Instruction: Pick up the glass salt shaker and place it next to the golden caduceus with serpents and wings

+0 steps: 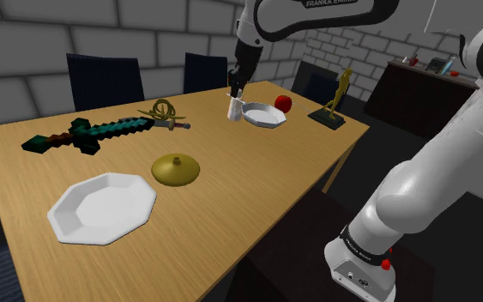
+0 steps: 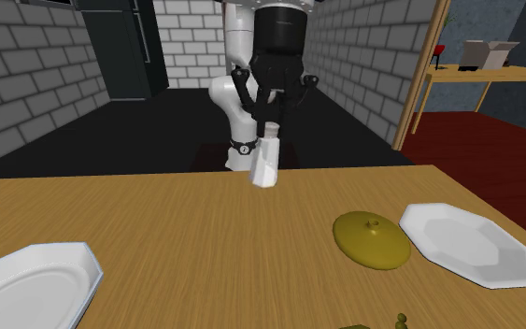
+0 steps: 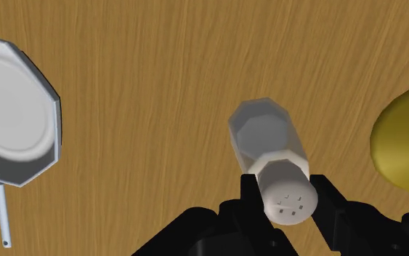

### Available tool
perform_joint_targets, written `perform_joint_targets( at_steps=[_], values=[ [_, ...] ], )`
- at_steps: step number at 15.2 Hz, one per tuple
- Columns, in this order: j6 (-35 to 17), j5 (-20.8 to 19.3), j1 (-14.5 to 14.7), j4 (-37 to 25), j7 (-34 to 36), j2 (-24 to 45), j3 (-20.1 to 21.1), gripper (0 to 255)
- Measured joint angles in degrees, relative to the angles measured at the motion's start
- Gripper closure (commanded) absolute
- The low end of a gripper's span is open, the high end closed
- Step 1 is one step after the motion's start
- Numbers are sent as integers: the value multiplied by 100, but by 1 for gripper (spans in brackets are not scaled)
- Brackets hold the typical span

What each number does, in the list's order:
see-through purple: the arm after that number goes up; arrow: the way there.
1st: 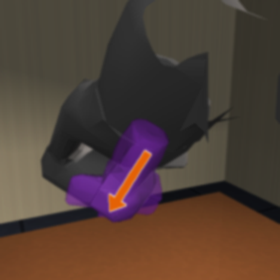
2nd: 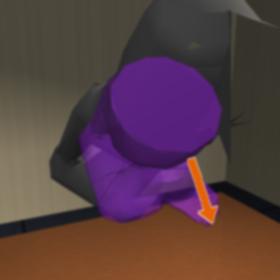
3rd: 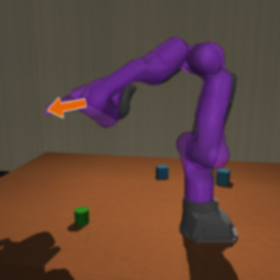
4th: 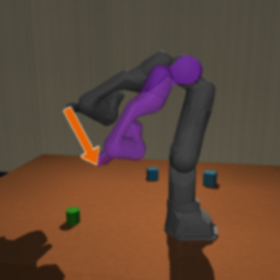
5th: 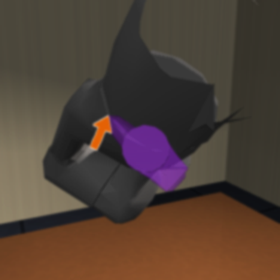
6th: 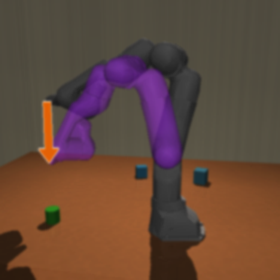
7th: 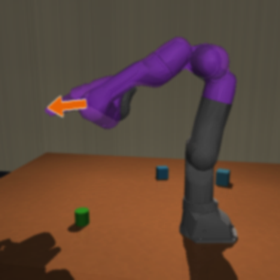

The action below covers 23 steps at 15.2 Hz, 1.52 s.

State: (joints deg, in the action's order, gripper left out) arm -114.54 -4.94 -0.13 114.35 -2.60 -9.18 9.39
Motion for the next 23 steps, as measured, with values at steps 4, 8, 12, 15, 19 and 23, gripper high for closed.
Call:
perform_joint_targets(
  at_steps=[4,8,12,15,19,23],
  values=[
    [173,-167,4,-1105,94,957,54,255],
    [434,-327,16,-2337,75,1941,37,255],
    [705,-459,98,-3423,96,2774,27,255],
    [516,-471,84,-3288,106,2828,16,255],
    [214,-491,82,-3001,153,2845,12,255],
    [-86,-508,67,-2710,183,2856,2,255]
  ],
)
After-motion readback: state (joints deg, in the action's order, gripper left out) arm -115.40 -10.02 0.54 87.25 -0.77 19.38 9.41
